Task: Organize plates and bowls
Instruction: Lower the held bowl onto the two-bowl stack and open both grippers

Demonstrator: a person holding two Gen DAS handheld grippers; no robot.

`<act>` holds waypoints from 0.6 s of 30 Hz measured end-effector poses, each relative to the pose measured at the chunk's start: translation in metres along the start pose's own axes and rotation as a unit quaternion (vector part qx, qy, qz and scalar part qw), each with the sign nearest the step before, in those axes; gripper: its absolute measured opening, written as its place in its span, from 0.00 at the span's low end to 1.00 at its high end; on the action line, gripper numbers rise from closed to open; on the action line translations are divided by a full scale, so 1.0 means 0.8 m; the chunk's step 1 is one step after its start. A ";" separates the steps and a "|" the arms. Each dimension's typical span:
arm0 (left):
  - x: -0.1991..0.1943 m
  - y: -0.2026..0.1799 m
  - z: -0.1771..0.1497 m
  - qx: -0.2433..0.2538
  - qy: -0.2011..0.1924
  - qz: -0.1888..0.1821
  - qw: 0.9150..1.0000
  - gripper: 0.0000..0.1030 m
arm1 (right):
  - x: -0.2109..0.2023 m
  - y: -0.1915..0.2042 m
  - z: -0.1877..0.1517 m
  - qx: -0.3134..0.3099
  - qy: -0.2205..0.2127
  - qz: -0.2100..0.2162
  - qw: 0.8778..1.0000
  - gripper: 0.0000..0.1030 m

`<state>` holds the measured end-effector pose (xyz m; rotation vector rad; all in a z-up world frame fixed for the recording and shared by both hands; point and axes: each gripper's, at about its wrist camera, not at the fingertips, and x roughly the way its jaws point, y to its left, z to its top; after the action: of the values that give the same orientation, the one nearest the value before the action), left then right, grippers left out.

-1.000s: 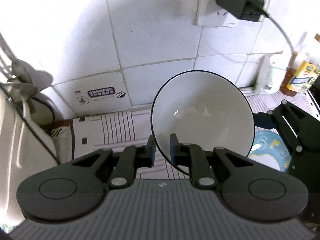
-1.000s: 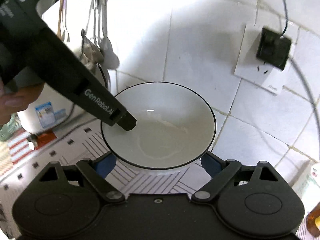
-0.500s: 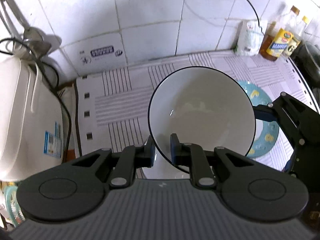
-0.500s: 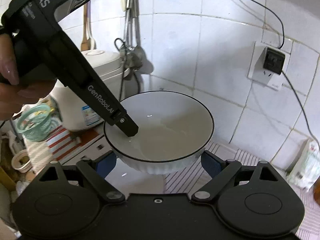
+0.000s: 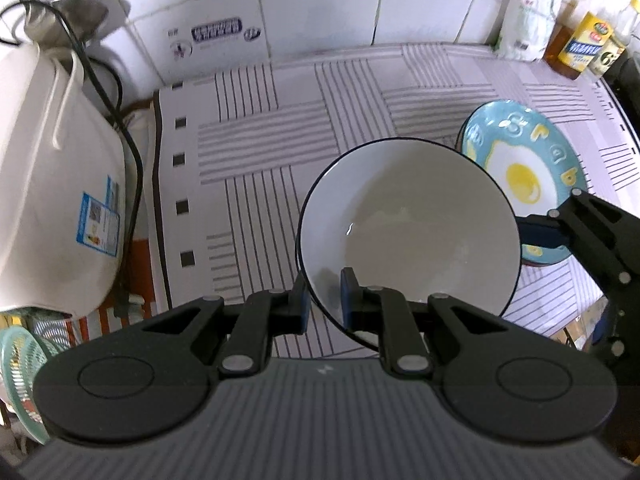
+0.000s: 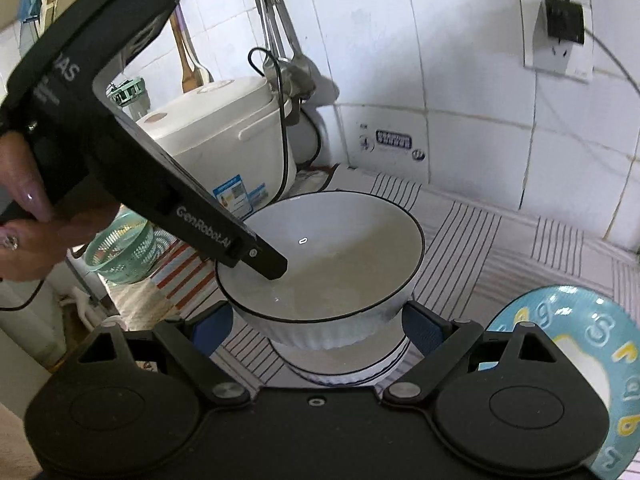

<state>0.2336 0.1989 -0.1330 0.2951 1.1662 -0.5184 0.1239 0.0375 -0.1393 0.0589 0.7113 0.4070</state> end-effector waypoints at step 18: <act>0.034 -0.012 0.006 0.017 0.032 0.033 0.999 0.16 | 0.032 0.006 -0.011 -0.027 0.030 -0.030 0.999 0.91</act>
<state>0.2405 0.1821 -0.1561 0.3814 1.2061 -0.4743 0.1342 0.0513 -0.1612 -0.0248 0.7599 0.3719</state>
